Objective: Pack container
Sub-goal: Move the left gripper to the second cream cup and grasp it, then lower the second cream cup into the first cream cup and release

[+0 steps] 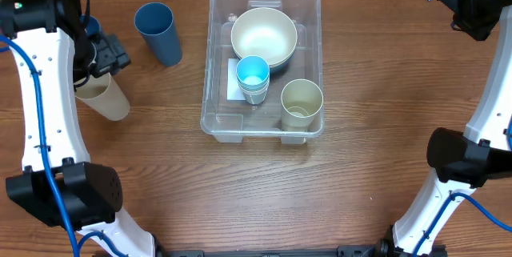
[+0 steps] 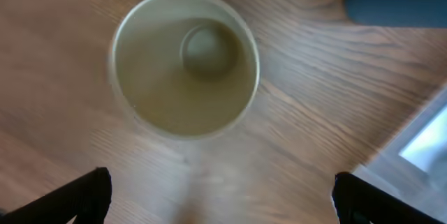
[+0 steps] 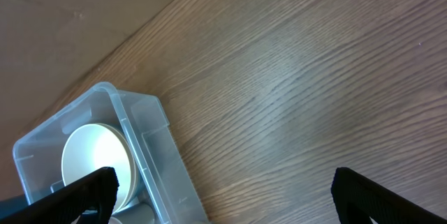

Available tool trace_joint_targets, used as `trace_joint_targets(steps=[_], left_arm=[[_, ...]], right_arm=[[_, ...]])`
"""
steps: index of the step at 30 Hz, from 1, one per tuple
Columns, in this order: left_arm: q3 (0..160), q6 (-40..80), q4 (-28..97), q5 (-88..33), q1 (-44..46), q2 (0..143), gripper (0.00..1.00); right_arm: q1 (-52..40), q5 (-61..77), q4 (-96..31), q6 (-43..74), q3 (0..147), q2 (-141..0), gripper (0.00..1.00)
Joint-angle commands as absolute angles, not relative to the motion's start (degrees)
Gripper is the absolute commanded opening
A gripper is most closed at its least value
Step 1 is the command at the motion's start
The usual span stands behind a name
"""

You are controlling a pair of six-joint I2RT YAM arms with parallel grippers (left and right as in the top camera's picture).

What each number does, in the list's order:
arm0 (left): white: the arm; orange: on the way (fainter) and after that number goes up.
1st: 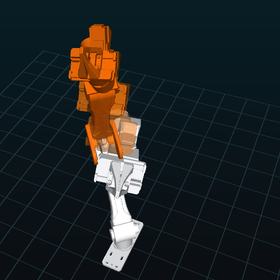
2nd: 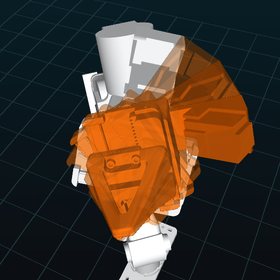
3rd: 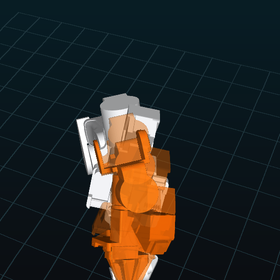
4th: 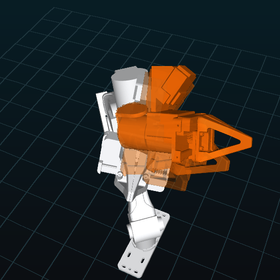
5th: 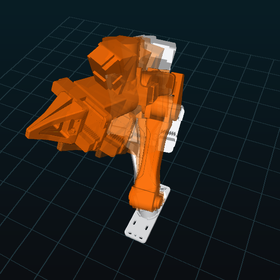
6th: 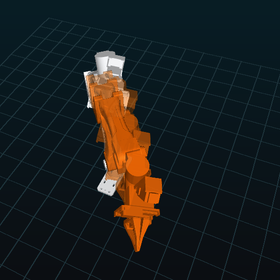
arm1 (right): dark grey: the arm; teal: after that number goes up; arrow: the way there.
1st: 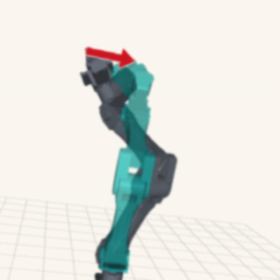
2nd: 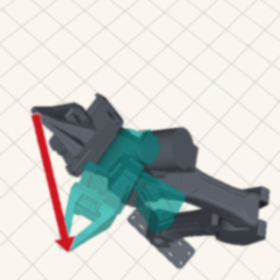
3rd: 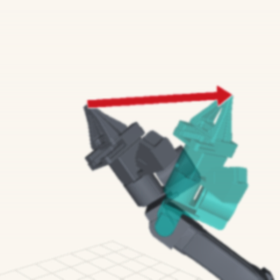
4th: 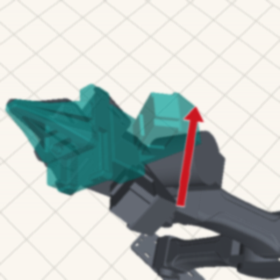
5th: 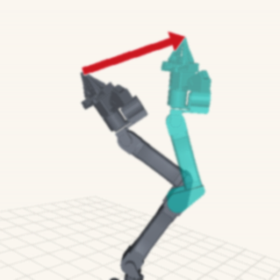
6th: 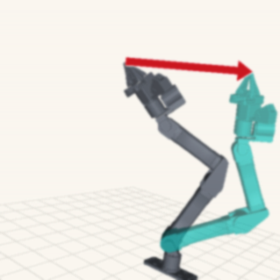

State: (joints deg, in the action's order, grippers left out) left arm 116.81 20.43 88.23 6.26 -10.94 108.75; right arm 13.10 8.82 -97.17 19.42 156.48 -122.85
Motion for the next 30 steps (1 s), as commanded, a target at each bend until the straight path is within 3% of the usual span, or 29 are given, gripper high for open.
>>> trace_joint_targets(steps=[1, 9, 10, 11, 12, 14, 22, 30], left_arm=[[109.91, 12.64, 82.81, 5.61, -10.28, 107.9, 1.0], [98.45, 10.28, 69.82, 4.84, -10.07, 108.01, 0.99], [97.34, 10.28, 68.82, 4.84, -10.07, 108.01, 0.91], [96.6, 10.28, 68.31, 4.82, -10.07, 108.01, 0.75], [95.68, 10.57, 67.75, 4.8, -10.07, 108.01, 0.45], [95.29, 12.05, 67.55, 3.95, -10.04, 108.01, 0.07], [98.74, 10.41, 72.49, -2.96, -10.04, 107.87, 0.04], [126.85, 2.66, 89.32, -5.34, 0.86, 98.98, 0.04]], right_arm=[[13.3, 9.1, -96.99, 19.05, 157.91, -120.64, 1.0], [13.3, 9.1, -96.99, 19.05, 157.91, -120.64, 1.0], [13.3, 9.1, -97.01, 19.05, 157.91, -120.64, 1.0], [13.3, 9.1, -96.99, 19.05, 157.91, -120.64, 1.0], [13.3, 9.1, -97.01, 19.05, 157.91, -120.64, 1.0], [13.3, 9.1, -96.99, 19.05, 157.91, -120.64, 1.0], [13.3, 9.1, -96.99, 19.05, 157.91, -120.64, 1.0], [13.3, 9.1, -96.99, 19.05, 157.91, -120.64, 1.0]])
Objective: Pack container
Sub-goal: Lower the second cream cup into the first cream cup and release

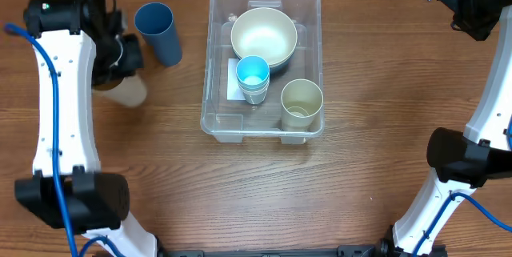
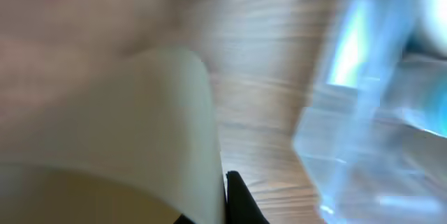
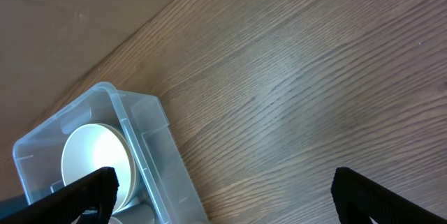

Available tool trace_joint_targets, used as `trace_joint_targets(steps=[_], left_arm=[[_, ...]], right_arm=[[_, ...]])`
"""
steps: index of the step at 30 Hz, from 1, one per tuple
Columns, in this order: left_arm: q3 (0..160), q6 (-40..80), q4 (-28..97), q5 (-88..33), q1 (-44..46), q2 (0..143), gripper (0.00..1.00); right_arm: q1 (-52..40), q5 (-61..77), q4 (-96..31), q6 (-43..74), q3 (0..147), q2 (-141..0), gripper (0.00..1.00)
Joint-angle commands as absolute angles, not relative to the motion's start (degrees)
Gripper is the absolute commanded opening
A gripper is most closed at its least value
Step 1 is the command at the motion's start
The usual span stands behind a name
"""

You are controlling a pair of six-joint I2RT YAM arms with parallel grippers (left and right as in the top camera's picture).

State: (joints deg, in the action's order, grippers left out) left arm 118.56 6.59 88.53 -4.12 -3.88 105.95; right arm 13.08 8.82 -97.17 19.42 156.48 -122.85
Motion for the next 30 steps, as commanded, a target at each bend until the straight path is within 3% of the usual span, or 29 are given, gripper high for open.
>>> trace_joint_targets(steps=[1, 7, 12, 20, 30], left_arm=[[128.81, 2.5, 89.19, -5.39, 2.74, 97.3, 0.04], [131.46, -5.41, 81.56, -11.88, 21.71, 88.25, 0.04], [131.35, -10.81, 76.42, -15.53, 36.14, 90.8, 0.04], [131.35, -11.57, 79.92, -14.72, 40.53, 103.92, 0.04], [131.35, -11.62, 85.58, -12.97, 40.53, 104.9, 0.04]], right_arm=[[13.3, 9.1, -96.99, 19.05, 157.91, -120.64, 1.0], [13.3, 9.1, -96.99, 19.05, 157.91, -120.64, 1.0], [13.3, 9.1, -96.99, 19.05, 157.91, -120.64, 1.0], [13.3, 9.1, -96.99, 19.05, 157.91, -120.64, 1.0], [13.3, 9.1, -96.99, 19.05, 157.91, -120.64, 1.0]])
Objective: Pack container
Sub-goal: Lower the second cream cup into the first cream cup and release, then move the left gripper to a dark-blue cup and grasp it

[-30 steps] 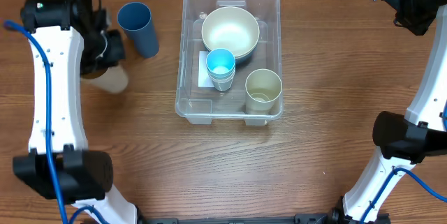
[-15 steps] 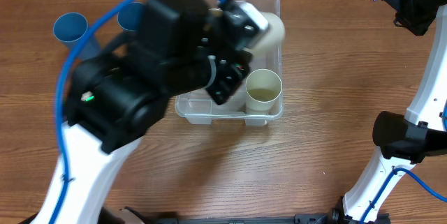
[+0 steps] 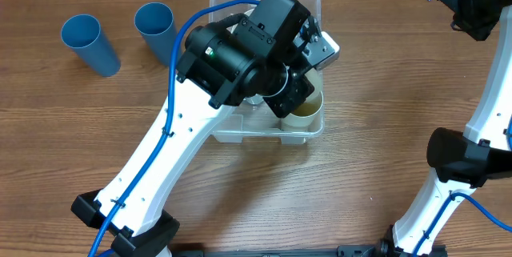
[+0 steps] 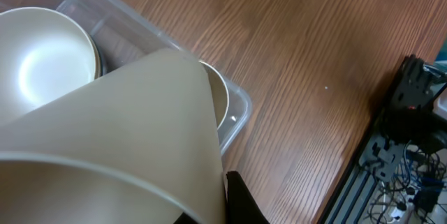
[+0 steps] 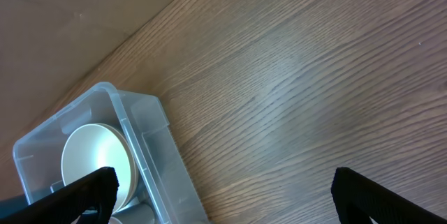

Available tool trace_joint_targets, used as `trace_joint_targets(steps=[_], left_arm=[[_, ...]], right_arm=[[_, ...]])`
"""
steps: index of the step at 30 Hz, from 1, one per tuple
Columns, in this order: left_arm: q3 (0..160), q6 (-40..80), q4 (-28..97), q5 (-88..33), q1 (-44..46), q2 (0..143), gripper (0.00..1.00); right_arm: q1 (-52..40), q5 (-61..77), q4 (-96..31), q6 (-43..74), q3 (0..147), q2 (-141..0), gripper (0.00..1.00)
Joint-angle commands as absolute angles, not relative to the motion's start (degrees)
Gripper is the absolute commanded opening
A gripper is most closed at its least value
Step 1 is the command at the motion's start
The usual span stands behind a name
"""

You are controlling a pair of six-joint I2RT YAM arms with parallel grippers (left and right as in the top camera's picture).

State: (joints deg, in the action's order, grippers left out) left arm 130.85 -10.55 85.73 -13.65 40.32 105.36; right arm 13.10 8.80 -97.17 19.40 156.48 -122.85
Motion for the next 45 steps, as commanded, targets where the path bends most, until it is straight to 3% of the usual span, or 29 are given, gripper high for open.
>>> trace_joint_targets(steps=[1, 20, 21, 22, 23, 26, 33, 37, 39, 43, 45], left_arm=[[131.35, -11.6, 85.76, -13.04, 40.53, 104.9, 0.04], [131.22, -11.66, 88.75, -16.58, 40.58, 104.9, 0.05], [131.02, -11.66, 88.62, -16.58, 40.58, 104.9, 0.12], [130.76, -11.66, 88.49, -16.58, 40.56, 104.9, 0.31], [130.54, -11.66, 88.42, -16.58, 40.58, 104.9, 0.4], [130.54, -11.64, 88.23, -16.6, 40.58, 104.9, 0.61], [130.63, -11.55, 87.22, -14.79, 40.53, 104.88, 0.66], [137.43, 2.61, 86.32, 4.73, 37.36, 104.31, 0.76], [141.38, 5.34, 86.3, 9.17, 30.94, 104.14, 0.87], [139.61, 7.31, 84.33, 9.58, 12.49, 106.76, 0.88], [138.74, 8.86, 82.52, 7.9, 7.7, 109.73, 0.91]], right_arm=[[13.3, 9.1, -97.01, 19.05, 157.91, -120.64, 1.0], [13.3, 9.1, -96.99, 19.05, 157.91, -120.64, 1.0], [13.3, 9.1, -96.99, 19.05, 157.91, -120.64, 1.0], [13.3, 9.1, -97.01, 19.05, 157.91, -120.64, 1.0], [13.3, 9.1, -96.99, 19.05, 157.91, -120.64, 1.0], [13.3, 9.1, -96.99, 19.05, 157.91, -120.64, 1.0], [13.3, 9.1, -96.99, 19.05, 157.91, -120.64, 1.0], [13.3, 9.1, -96.99, 19.05, 157.91, -120.64, 1.0], [13.3, 9.1, -96.99, 19.05, 157.91, -120.64, 1.0], [13.3, 9.1, -96.99, 19.05, 157.91, -120.64, 1.0], [13.3, 9.1, -96.99, 19.05, 157.91, -120.64, 1.0]])
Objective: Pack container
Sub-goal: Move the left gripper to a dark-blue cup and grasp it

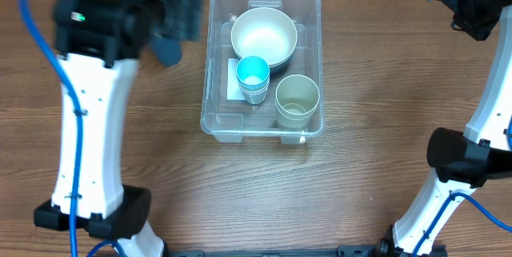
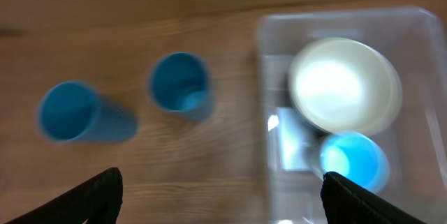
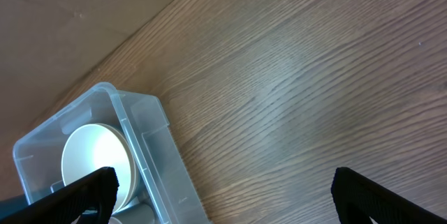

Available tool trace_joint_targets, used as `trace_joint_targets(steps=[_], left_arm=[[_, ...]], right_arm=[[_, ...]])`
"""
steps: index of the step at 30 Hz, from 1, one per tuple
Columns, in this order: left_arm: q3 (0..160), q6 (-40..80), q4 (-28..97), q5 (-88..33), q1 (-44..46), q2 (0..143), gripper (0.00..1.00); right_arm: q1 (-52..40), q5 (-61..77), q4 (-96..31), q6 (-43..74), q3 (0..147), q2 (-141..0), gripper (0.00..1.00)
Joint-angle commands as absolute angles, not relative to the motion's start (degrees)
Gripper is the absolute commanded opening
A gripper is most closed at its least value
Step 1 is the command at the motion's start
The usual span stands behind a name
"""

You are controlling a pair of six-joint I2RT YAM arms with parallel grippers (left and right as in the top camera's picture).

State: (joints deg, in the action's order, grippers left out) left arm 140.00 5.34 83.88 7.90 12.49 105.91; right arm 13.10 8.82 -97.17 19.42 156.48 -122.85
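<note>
A clear plastic container (image 1: 207, 65) stands mid-table. In it are a cream bowl (image 1: 264, 34), a light blue cup stack (image 1: 253, 77) and beige cups (image 1: 298, 99) nested at the front right. My left gripper (image 1: 178, 17) hovers high at the container's left, open and empty; its wrist view looks down on two dark blue cups (image 2: 180, 86) (image 2: 73, 114) standing on the table, with the bowl (image 2: 346, 84) to the right. From overhead only part of one dark blue cup (image 1: 166, 50) shows under the arm. My right gripper is open at the far right corner.
Wood-grain table (image 1: 384, 129) all round. The left arm's white links (image 1: 84, 153) run down the left side. The right arm's base (image 1: 460, 165) stands at the right edge. In the right wrist view the container's corner (image 3: 150, 147) lies at lower left.
The beige cup that my left gripper held over the container's front right now sits nested in the beige cup there. The left gripper is open and has moved to the upper left.
My left gripper was open above a beige cup on the table at the left. Then it was shut on that cup, then held it over the container. Now the cup is in the container and the gripper is empty near the blue cups. The right arm stayed still.
</note>
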Motion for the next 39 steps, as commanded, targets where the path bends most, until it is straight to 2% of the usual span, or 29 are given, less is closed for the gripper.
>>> trace_joint_targets(steps=[1, 4, 9, 14, 15, 17, 18, 20, 21, 28, 32, 35, 39], left_arm=[[138.74, 8.45, 81.01, 5.39, 5.02, 112.95, 0.92], [138.74, 3.73, 78.89, 2.55, 3.7, 120.07, 0.92], [138.74, 2.72, 75.85, 2.87, 3.77, 131.66, 0.92], [138.72, 2.72, 72.51, 1.98, 3.77, 133.99, 0.93], [138.72, 2.76, 72.05, 1.23, 3.77, 134.06, 0.9], [138.61, 2.76, 71.99, 0.38, 3.84, 134.41, 0.68], [138.3, 2.74, 72.1, 0.38, 3.81, 134.67, 0.47], [137.53, 2.74, 72.34, 0.38, 3.84, 134.91, 0.23], [137.27, 2.76, 72.69, 0.38, 3.81, 134.93, 0.05], [138.21, 2.76, 75.46, 0.51, 3.84, 134.45, 0.04], [144.81, 2.9, 81.54, 0.56, 3.95, 132.38, 0.04], [152.51, 3.46, 86.65, 0.56, 5.15, 127.66, 0.04], [153.82, 3.86, 88.44, 0.58, 8.43, 118.8, 0.04]], right_arm=[[13.3, 9.1, -96.99, 19.05, 157.91, -120.64, 1.0], [13.3, 9.1, -97.01, 19.05, 157.91, -120.64, 1.0], [13.3, 9.1, -96.99, 19.05, 157.91, -120.64, 1.0], [13.3, 9.1, -96.99, 19.05, 157.91, -120.64, 1.0], [13.3, 9.1, -97.01, 19.05, 157.91, -120.64, 1.0], [13.3, 9.1, -96.99, 19.05, 157.91, -120.64, 1.0], [13.3, 9.1, -97.01, 19.05, 157.91, -120.64, 1.0], [13.3, 9.1, -96.99, 19.05, 157.91, -120.64, 1.0], [13.3, 9.1, -96.99, 19.05, 157.91, -120.64, 1.0], [13.3, 9.1, -96.99, 19.05, 157.91, -120.64, 1.0], [13.3, 9.1, -97.01, 19.05, 157.91, -120.64, 1.0], [13.3, 9.1, -96.99, 19.05, 157.91, -120.64, 1.0], [13.3, 9.1, -96.99, 19.05, 157.91, -120.64, 1.0]])
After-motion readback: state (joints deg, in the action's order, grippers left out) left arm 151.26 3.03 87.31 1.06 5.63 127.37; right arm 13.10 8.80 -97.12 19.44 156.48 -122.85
